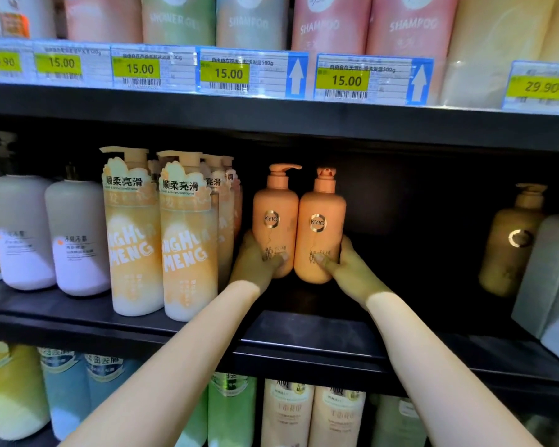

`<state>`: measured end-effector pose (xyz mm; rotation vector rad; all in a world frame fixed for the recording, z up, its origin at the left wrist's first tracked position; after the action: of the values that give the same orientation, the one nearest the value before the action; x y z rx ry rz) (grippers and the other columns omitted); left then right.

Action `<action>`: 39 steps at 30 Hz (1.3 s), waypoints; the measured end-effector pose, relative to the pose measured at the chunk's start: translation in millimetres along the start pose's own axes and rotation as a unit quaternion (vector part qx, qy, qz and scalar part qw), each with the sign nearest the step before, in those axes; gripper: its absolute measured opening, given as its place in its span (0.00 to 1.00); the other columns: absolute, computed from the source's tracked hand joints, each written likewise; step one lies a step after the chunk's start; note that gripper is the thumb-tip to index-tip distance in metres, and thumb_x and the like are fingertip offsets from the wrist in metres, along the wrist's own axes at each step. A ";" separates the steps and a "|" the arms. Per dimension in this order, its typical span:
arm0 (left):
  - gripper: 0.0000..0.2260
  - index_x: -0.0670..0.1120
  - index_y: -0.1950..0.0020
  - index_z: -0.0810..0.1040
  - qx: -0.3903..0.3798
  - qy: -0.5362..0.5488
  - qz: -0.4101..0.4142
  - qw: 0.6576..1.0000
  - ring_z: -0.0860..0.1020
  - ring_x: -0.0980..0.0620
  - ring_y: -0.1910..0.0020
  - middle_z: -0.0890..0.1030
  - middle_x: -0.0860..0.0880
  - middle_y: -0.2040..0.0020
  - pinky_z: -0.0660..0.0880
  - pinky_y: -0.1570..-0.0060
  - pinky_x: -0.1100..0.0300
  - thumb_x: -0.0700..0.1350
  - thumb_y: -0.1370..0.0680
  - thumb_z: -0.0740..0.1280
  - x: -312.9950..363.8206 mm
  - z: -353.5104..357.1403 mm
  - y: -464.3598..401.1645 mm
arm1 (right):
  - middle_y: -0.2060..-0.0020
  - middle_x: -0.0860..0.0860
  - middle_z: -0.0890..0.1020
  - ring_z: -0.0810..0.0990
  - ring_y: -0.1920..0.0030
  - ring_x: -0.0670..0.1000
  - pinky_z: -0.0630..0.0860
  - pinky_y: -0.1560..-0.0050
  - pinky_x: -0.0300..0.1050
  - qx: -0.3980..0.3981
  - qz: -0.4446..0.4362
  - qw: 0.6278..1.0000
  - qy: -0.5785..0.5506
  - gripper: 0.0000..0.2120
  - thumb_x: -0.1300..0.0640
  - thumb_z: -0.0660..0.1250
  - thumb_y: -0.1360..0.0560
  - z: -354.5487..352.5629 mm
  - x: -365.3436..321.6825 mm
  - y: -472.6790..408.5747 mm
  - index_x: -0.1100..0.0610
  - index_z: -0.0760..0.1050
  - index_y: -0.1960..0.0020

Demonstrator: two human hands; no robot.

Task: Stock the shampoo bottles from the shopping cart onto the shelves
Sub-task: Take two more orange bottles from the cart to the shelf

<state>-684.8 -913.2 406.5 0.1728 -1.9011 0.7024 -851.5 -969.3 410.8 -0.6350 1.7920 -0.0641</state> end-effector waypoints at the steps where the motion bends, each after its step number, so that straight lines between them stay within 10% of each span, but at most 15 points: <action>1: 0.32 0.42 0.27 0.59 -0.005 -0.009 -0.003 1.000 0.72 0.45 0.34 0.72 0.44 0.33 0.67 0.34 0.54 0.41 0.26 0.71 -0.1 -0.1 1.3 | 0.35 0.51 0.73 0.73 0.38 0.47 0.68 0.37 0.42 0.003 -0.001 1.000 0.002 0.28 0.61 0.65 0.23 -0.3 1.0 -1.4 0.57 0.58 0.26; 10: 0.19 0.39 0.37 0.71 -0.069 -0.201 -0.049 0.976 0.75 0.43 0.40 0.77 0.41 0.39 0.71 0.45 0.58 0.47 0.24 0.67 27.7 -21.3 68.6 | 0.32 0.63 0.68 0.71 0.34 0.63 0.69 0.35 0.54 0.081 0.080 0.946 0.303 0.31 0.53 0.66 0.24 -3.5 -19.8 28.2 0.62 0.58 0.27; 16: 0.29 0.45 0.25 0.61 -0.123 -0.280 0.066 0.950 0.66 0.50 0.29 0.67 0.47 0.27 0.63 0.32 0.58 0.52 0.23 0.65 30.4 -90.5 164.1 | 0.39 0.59 0.75 0.75 0.39 0.62 0.71 0.38 0.57 0.182 -0.084 0.891 0.407 0.22 0.51 0.63 0.23 46.5 -71.0 144.7 0.61 0.67 0.33; 28: 0.32 0.47 0.22 0.52 -0.064 -0.463 -0.103 0.878 0.56 0.52 0.24 0.56 0.49 0.22 0.54 0.27 0.62 0.56 0.21 0.60 -141.8 -372.2 413.0 | 0.32 0.54 0.74 0.73 0.32 0.56 0.64 0.32 0.60 -0.155 -0.190 0.887 0.392 0.30 0.43 0.49 0.27 373.6 -89.5 349.7 0.56 0.70 0.31; 35: 0.34 0.41 0.26 0.63 -0.025 -0.502 -0.266 0.823 0.68 0.47 0.30 0.67 0.46 0.28 0.66 0.33 0.59 0.58 0.27 0.53 -201.4 -548.2 569.6 | 0.53 0.52 0.84 0.85 0.53 0.53 0.80 0.53 0.57 -0.327 -0.250 0.826 0.386 0.22 0.43 0.62 0.36 579.9 -111.9 470.4 0.54 0.82 0.50; 39: 0.28 0.37 0.33 0.72 0.001 -0.486 -0.331 0.809 0.76 0.44 0.37 0.75 0.42 0.34 0.73 0.39 0.56 0.51 0.28 0.63 -231.7 -620.5 623.6 | 0.52 0.50 0.83 0.83 0.49 0.53 0.78 0.47 0.59 -0.393 -0.274 0.792 0.379 0.21 0.43 0.63 0.35 668.6 -124.8 520.5 0.53 0.81 0.49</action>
<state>-355.5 -111.8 129.4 1.3454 -2.5313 0.0859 -424.1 -287.6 117.3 -1.9520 2.3182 0.0521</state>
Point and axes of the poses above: each hand's wrist, its own y-axis away from the middle knuckle, its own z-axis out of the palm, x = y × z, the point moved 4 cm from there along -y, towards the middle knuckle
